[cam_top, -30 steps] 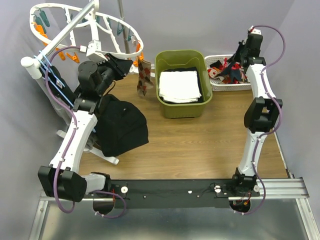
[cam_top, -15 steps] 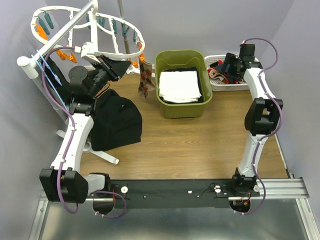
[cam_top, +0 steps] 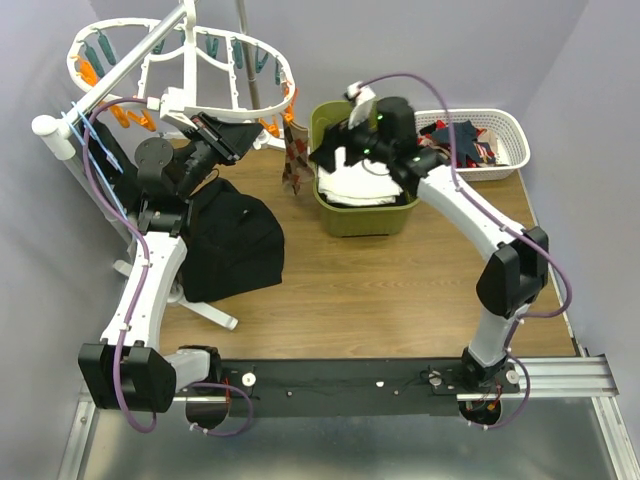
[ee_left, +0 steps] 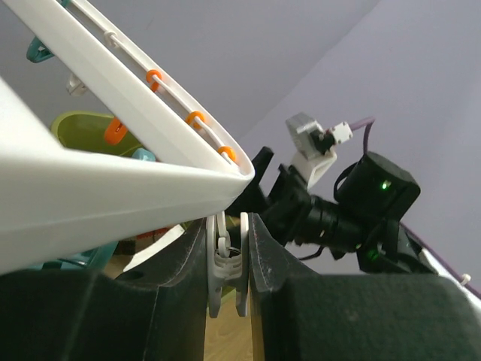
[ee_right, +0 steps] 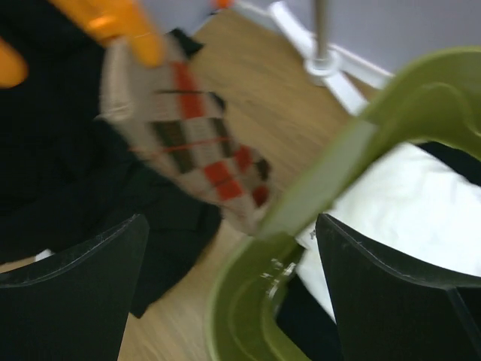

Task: Remove the socks clipped to the hanger

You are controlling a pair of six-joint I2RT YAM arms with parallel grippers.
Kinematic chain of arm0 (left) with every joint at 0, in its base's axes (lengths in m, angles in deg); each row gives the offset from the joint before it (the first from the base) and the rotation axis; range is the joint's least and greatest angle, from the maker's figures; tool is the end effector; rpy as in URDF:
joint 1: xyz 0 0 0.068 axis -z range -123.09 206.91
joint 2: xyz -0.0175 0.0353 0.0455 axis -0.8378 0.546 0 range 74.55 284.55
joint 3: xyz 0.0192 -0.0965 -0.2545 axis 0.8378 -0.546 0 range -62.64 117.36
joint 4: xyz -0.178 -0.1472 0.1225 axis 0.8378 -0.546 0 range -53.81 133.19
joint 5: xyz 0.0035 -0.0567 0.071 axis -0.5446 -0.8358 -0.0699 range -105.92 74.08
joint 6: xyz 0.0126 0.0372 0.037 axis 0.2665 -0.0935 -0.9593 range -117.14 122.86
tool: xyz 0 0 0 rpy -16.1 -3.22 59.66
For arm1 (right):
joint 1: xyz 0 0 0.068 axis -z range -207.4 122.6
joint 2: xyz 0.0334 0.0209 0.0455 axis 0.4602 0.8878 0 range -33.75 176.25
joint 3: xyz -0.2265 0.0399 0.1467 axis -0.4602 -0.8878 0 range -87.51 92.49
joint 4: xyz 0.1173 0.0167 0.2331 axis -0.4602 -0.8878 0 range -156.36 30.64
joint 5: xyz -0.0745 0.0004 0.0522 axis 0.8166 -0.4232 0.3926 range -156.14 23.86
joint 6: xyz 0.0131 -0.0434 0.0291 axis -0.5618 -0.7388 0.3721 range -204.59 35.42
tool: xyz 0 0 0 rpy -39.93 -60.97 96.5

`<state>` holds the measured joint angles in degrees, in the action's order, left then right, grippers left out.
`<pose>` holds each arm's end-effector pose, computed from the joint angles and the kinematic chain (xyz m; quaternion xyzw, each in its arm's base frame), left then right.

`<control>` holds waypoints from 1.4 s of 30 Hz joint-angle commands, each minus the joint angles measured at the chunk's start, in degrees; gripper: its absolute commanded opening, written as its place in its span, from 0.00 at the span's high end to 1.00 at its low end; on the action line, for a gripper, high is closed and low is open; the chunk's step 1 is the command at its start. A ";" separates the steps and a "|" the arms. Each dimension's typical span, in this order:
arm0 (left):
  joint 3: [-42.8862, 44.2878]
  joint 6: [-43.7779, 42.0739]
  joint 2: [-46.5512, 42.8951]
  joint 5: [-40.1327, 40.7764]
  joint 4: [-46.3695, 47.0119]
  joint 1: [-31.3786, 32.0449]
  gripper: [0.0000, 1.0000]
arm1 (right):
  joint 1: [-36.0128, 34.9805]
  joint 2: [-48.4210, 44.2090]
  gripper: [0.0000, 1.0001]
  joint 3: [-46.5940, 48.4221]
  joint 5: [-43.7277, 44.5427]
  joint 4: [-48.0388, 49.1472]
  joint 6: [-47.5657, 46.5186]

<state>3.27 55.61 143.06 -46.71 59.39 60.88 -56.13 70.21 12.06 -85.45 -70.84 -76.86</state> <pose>0.2705 -0.0370 0.4326 -0.0562 0.6292 -0.5043 0.5888 0.3768 0.2199 0.3813 -0.2428 0.7551 0.3130 0.5225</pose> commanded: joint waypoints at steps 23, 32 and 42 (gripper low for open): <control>-1.75 1.57 -1.62 -5.60 -1.09 0.25 0.57 | -8.01 0.98 0.99 -3.34 2.61 12.84 1.94; -5.87 2.53 -7.76 -2.27 -0.65 1.30 0.29 | -8.18 -2.62 0.99 5.46 5.34 -5.91 0.98; -5.45 -0.28 -12.44 13.53 -8.37 16.05 0.28 | -8.27 -3.24 0.99 8.01 7.53 -11.98 0.10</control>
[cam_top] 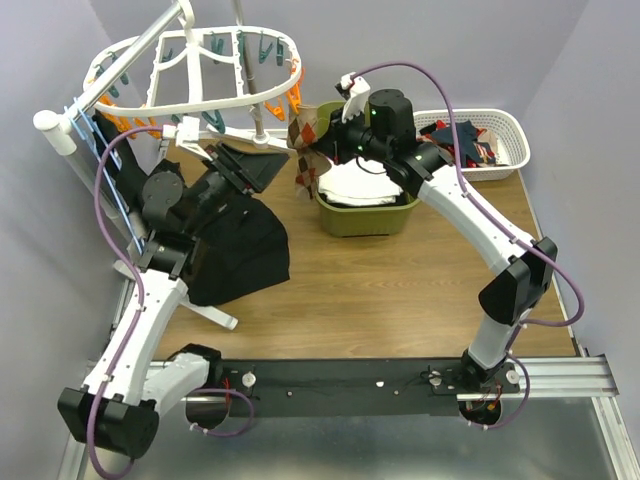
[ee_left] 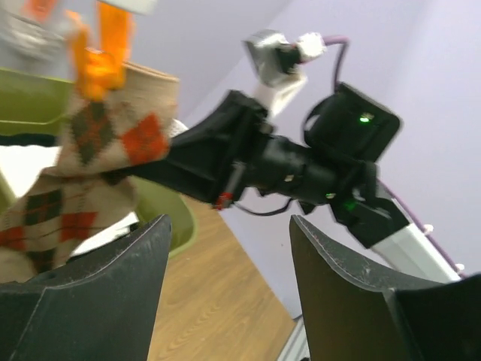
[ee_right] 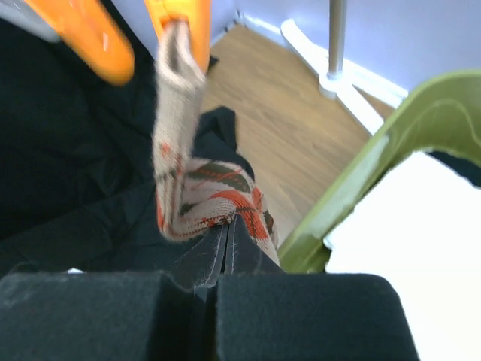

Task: Remove the socks clipped to the hanger

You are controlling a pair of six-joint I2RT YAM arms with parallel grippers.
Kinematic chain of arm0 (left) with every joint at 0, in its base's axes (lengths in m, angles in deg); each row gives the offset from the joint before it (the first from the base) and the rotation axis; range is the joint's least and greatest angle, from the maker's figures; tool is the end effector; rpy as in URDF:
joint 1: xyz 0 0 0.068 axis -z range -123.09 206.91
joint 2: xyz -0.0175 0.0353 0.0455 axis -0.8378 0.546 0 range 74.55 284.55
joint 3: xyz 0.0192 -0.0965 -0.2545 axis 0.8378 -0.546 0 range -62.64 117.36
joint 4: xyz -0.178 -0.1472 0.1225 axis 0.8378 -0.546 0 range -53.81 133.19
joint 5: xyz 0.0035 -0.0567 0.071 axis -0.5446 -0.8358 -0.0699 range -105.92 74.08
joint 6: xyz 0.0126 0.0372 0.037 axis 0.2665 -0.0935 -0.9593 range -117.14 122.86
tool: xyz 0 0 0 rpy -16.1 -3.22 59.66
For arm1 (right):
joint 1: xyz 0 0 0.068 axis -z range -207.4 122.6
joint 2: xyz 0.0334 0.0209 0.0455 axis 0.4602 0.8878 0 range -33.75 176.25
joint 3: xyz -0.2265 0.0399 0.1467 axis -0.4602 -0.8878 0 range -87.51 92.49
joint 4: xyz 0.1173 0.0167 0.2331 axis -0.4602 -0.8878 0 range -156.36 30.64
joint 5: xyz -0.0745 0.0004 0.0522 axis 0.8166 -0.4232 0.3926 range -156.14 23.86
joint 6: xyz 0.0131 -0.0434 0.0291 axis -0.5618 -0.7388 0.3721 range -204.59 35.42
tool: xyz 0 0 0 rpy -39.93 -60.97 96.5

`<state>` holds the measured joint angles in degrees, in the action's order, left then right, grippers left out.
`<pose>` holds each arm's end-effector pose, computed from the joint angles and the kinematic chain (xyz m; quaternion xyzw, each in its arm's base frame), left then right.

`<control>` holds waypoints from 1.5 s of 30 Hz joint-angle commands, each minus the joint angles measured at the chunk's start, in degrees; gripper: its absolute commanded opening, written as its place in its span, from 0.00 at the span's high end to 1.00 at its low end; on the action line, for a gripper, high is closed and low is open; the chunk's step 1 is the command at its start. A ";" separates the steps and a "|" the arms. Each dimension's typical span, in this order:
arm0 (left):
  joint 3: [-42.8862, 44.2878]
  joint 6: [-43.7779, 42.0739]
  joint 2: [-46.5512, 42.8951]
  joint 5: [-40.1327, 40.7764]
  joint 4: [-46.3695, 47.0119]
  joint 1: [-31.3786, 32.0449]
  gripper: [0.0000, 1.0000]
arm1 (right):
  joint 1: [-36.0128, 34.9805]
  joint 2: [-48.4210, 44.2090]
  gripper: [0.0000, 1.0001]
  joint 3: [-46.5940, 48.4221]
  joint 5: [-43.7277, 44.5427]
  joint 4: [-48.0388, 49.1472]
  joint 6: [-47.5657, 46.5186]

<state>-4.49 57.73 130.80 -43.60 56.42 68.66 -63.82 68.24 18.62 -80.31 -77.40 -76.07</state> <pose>0.2102 -0.0606 0.4287 -0.0403 0.6187 -0.5449 0.5645 0.3331 0.2565 0.4232 -0.2622 0.7401 0.3235 0.5281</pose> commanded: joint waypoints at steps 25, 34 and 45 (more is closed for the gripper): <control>42.92 -6.36 25.05 59.23 -40.48 24.64 0.31 | -5.94 -6.90 0.99 2.60 16.89 -9.73 -7.37; 50.56 -7.06 31.37 64.33 -44.43 24.55 0.30 | -7.26 -8.66 0.99 0.57 18.65 -8.32 -10.09; 56.28 -8.29 36.74 68.55 -48.04 24.55 0.31 | -8.75 -9.97 0.99 -0.66 20.77 -7.53 -11.85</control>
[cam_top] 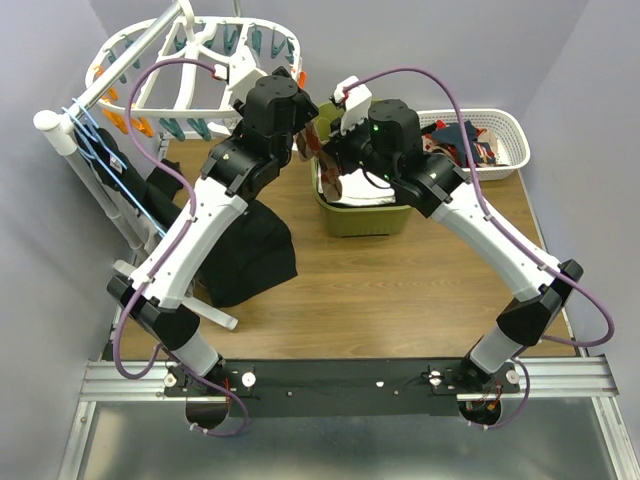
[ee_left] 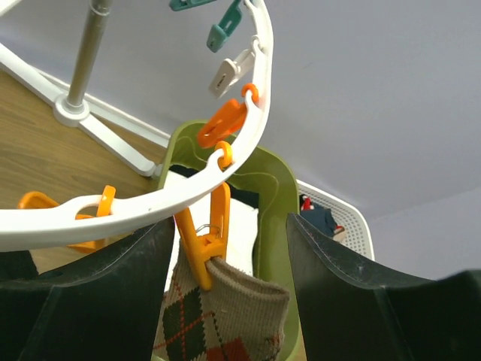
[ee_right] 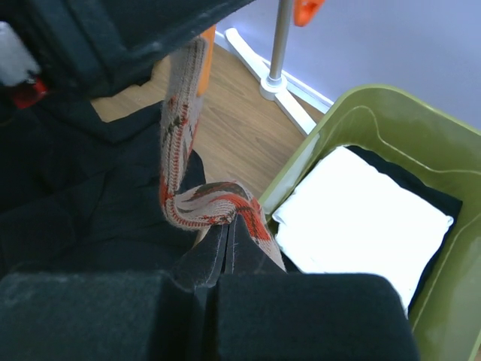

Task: Remove the socks clipped to the hanger

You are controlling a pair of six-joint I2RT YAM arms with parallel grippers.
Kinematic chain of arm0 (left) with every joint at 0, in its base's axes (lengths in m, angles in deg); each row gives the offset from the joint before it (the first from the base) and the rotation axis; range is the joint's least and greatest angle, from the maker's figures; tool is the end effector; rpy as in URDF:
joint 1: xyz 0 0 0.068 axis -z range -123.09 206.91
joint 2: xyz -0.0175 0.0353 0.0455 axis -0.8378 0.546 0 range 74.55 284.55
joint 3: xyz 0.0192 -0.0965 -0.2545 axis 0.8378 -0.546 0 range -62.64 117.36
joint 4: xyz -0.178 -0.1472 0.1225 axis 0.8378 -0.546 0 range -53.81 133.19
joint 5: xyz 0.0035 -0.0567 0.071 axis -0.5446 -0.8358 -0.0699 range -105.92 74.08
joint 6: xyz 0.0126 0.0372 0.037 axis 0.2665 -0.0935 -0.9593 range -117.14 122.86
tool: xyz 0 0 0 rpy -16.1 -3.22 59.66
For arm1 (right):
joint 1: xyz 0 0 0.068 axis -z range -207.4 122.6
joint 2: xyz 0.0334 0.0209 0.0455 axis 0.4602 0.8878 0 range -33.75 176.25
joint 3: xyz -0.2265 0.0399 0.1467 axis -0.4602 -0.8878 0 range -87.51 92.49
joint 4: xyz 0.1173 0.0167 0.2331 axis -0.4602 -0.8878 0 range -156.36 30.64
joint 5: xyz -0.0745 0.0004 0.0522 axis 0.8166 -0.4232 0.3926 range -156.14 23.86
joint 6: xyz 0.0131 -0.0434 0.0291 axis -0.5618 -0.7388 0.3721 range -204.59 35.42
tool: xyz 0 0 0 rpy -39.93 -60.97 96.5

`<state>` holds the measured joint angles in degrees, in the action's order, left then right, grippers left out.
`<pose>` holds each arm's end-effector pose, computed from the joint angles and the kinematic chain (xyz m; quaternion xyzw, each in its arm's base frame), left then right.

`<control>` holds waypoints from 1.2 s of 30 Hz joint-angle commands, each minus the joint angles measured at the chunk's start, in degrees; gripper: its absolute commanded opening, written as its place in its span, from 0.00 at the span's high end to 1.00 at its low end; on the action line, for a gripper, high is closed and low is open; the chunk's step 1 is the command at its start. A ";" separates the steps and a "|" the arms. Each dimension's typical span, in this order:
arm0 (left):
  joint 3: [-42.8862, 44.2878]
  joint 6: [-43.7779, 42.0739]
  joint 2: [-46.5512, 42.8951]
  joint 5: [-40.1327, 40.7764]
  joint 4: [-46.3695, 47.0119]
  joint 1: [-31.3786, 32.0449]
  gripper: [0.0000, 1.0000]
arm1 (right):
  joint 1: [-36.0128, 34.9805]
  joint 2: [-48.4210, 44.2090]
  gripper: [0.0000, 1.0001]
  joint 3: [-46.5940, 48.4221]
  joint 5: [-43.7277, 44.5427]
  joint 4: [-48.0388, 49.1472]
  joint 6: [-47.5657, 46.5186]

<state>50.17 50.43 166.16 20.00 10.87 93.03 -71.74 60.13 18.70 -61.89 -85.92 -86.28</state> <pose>0.2830 -0.1807 0.5021 -0.2683 0.7114 -0.2258 0.6091 0.2669 0.2571 0.4609 -0.2874 0.7348 0.1959 0.5823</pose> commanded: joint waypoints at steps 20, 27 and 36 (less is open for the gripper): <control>3.03 -6.52 3.05 8.29 -0.29 0.18 0.81 | -2.33 -4.59 0.99 -4.69 6.82 2.39 -2.70; 2.59 -7.49 2.08 7.85 0.85 0.27 1.00 | -2.25 -3.63 0.99 -5.32 12.18 1.61 -1.39; 2.15 -8.64 1.29 8.81 1.82 0.18 1.00 | -0.31 -2.47 0.99 -7.76 19.66 -0.16 1.08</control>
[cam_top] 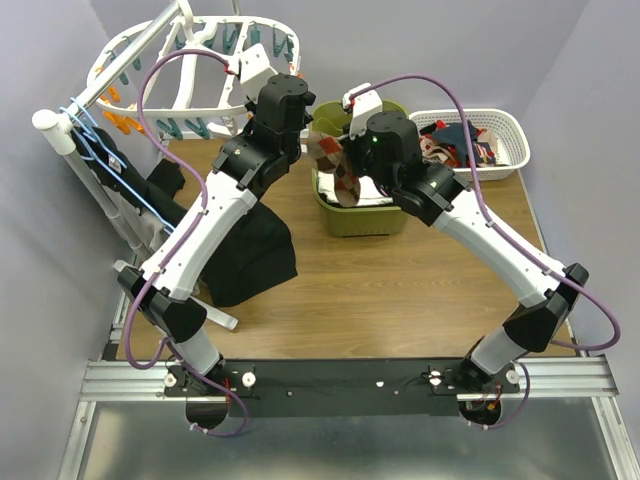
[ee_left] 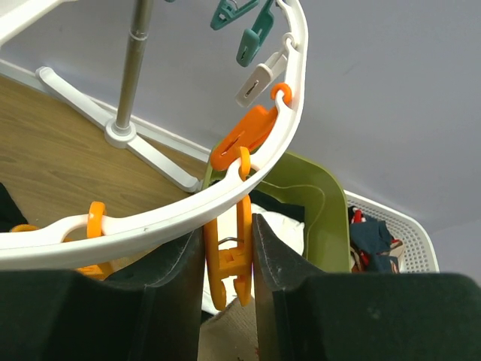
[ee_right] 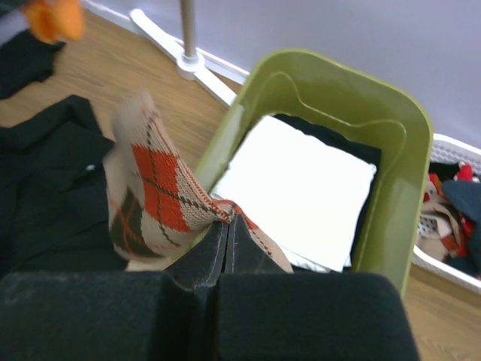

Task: Remove the socks clipped to the hanger

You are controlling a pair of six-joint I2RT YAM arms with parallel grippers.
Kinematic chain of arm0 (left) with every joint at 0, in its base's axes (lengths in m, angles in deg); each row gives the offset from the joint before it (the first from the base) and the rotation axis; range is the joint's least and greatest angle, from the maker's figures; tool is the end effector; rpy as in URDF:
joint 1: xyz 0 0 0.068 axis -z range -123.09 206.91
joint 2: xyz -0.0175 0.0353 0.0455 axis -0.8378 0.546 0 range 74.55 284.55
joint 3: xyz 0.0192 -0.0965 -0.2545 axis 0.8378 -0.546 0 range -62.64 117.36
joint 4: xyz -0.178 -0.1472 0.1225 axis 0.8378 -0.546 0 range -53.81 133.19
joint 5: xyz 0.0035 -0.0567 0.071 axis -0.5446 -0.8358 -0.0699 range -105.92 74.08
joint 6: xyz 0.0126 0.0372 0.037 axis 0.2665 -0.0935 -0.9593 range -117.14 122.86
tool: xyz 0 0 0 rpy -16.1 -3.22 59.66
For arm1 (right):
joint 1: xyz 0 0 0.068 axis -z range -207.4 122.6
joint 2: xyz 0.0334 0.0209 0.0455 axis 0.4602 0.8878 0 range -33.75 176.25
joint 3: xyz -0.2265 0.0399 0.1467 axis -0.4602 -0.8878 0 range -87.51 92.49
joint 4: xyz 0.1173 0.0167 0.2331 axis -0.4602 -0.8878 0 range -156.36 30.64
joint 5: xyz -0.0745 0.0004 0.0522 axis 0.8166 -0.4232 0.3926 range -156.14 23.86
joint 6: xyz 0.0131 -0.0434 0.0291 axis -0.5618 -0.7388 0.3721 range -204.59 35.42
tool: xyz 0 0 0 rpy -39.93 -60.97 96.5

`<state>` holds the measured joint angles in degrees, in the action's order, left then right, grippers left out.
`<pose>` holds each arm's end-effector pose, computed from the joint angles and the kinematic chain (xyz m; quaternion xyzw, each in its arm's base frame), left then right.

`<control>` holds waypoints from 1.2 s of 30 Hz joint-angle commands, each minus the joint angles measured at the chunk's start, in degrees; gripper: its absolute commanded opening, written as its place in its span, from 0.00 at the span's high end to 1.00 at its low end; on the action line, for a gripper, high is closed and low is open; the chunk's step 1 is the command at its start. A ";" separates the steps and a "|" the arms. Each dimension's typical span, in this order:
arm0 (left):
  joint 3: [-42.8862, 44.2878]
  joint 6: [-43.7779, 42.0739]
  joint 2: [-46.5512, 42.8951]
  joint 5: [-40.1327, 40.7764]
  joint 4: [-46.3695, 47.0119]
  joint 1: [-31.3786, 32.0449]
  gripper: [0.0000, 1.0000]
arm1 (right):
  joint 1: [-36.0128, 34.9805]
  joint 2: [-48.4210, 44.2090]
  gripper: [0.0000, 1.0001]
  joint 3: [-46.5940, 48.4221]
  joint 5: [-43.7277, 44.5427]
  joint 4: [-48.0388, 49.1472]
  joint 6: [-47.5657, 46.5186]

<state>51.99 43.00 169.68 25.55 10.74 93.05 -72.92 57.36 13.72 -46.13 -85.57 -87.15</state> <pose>0.2988 -0.1890 0.4922 -0.2460 0.7235 -0.1419 0.6292 0.2603 0.2477 0.4498 -0.2252 0.7613 0.0876 0.6017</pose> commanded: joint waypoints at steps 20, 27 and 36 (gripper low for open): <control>-15.38 -7.88 -15.14 -16.85 17.23 -0.37 0.29 | 32.94 8.98 0.99 14.42 -8.32 -1.03 8.02; -27.17 -9.99 -23.40 -37.66 27.78 -1.25 0.29 | 42.95 23.13 0.99 25.15 -8.14 -0.33 9.51; -42.81 -6.39 -27.10 -73.01 42.45 -1.25 0.29 | 47.19 36.32 0.71 26.46 -10.25 -0.14 11.88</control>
<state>15.33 34.87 144.18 -27.25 44.23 91.80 -26.49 89.44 38.81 -54.08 -84.48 -76.92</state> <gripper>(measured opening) 0.706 0.143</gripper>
